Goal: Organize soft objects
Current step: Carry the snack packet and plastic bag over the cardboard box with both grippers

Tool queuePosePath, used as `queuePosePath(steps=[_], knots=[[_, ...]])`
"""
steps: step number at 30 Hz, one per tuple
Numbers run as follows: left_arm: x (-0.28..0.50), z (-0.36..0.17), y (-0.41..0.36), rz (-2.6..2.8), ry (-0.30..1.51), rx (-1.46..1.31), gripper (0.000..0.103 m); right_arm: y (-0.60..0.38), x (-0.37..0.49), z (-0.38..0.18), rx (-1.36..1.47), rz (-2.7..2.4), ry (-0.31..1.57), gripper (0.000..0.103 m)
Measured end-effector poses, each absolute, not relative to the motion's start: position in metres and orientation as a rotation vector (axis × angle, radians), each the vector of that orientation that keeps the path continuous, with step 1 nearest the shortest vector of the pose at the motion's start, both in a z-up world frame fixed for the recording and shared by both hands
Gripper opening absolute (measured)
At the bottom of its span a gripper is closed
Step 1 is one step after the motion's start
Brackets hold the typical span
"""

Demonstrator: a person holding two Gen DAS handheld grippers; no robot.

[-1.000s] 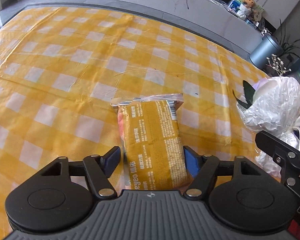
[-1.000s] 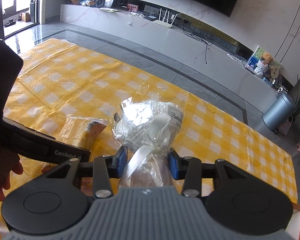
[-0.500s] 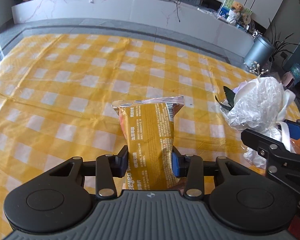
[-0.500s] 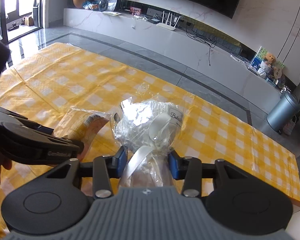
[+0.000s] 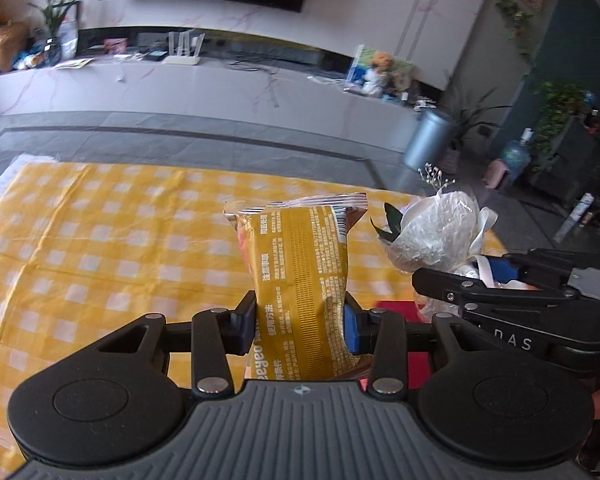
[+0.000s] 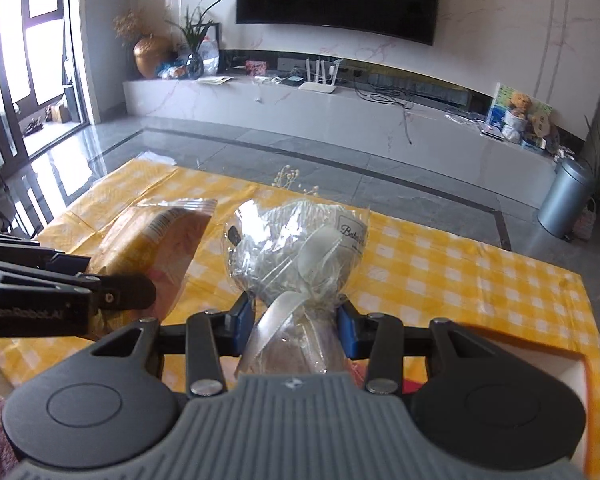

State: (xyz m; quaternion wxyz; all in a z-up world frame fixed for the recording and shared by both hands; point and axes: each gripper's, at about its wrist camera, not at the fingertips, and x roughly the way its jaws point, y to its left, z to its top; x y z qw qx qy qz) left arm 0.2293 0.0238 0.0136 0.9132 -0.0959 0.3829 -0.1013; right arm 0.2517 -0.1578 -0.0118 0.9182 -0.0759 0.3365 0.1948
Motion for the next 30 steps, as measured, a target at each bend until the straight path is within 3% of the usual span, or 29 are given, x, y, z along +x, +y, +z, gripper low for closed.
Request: queuePosePath(steps=[13,30], knots=[[0.214,0.031,-0.114,-0.494,0.766,-0.041,0.047,-0.311,0.164,0.013,-0.103,0.143,0.706,0.043],[0.268,-0.062,-0.246,-0.592,1.03,0.166,0.047,-0.386,0.197,-0.085,-0.082,0.115,0.952,0.042]])
